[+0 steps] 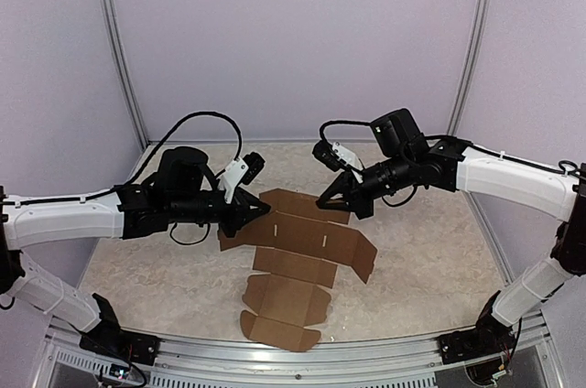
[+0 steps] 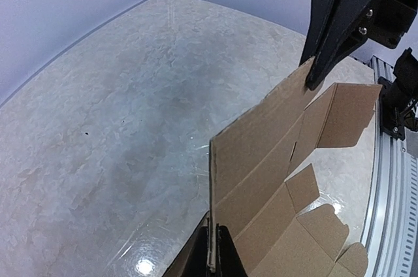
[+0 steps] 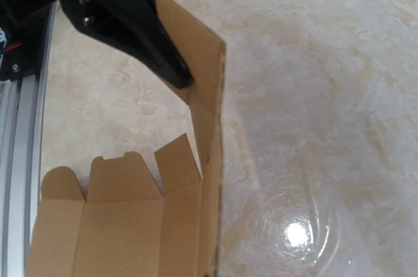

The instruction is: Fold the paper box

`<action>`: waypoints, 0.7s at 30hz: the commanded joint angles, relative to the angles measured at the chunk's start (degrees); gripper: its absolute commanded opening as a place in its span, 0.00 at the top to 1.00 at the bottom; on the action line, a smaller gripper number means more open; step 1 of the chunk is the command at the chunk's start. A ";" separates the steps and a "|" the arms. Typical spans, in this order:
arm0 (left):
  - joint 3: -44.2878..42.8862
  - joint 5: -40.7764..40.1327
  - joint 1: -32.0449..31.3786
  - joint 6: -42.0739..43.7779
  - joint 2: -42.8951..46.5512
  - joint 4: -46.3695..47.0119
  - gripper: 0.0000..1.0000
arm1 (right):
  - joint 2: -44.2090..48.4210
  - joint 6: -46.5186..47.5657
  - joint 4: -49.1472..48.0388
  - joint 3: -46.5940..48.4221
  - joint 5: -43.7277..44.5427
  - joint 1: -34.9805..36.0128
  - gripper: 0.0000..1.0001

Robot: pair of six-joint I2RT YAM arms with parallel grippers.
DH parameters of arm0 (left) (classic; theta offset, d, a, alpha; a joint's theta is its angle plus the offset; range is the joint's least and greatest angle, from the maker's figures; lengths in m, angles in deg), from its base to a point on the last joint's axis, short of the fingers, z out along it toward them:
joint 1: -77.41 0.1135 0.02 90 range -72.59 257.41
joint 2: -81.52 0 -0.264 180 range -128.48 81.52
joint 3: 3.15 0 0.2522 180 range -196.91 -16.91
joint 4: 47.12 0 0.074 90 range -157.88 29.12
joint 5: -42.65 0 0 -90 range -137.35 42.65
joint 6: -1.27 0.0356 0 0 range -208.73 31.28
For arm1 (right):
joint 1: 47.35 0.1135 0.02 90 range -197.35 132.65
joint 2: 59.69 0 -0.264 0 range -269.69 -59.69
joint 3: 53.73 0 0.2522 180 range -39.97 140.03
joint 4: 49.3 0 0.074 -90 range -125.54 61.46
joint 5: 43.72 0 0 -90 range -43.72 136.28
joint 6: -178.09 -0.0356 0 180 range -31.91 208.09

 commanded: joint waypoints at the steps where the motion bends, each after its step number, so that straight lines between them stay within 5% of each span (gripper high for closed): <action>1: -1.54 1.12 -0.31 0.36 -0.24 1.28 1.00 | 1.21 -0.01 1.08 0.51 -0.46 0.66 0.99; 13: -2.17 -1.70 -1.84 1.86 -0.99 -2.95 1.00 | 0.21 4.39 11.31 8.70 4.22 0.66 0.66; 21: -2.68 -2.86 -2.20 1.83 -1.62 -3.85 1.00 | -4.35 5.70 23.50 17.67 7.51 0.66 0.65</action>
